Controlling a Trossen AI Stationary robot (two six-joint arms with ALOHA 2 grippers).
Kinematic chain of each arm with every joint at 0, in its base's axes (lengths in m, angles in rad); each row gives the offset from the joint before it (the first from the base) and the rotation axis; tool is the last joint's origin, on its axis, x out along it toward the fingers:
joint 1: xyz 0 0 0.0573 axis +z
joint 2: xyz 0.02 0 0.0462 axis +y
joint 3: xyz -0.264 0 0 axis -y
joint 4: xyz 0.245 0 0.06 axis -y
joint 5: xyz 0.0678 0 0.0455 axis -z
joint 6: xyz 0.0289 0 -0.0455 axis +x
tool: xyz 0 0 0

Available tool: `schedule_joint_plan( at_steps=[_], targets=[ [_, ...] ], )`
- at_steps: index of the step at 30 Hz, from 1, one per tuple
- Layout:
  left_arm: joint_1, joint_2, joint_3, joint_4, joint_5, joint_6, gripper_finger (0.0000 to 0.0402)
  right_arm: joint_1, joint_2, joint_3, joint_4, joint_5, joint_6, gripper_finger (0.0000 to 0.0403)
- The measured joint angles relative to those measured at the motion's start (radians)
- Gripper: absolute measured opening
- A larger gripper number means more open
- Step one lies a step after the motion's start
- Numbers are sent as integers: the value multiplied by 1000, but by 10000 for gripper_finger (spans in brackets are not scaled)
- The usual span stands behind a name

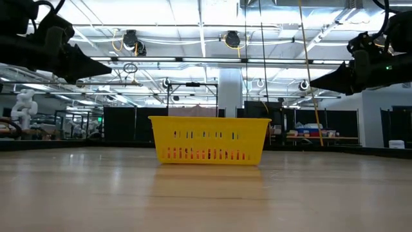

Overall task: Sort Halloween decoration
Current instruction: Return to Home Position

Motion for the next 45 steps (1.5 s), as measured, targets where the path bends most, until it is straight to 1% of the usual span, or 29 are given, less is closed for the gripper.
schedule_joint_plan(
  at_steps=[6, 11, 45],
  targets=[
    [0, 4, 0, -3, 2, 19, 11, 0, 0, 0, 0, 0, 4, 0],
    [0, 4, 0, -1, 4, 19, 11, 0, 0, 0, 0, 0, 43, 0],
    [0, 5, 0, 1, 7, 20, 11, 0, 0, 0, 0, 0, 39, 0]
  ],
)
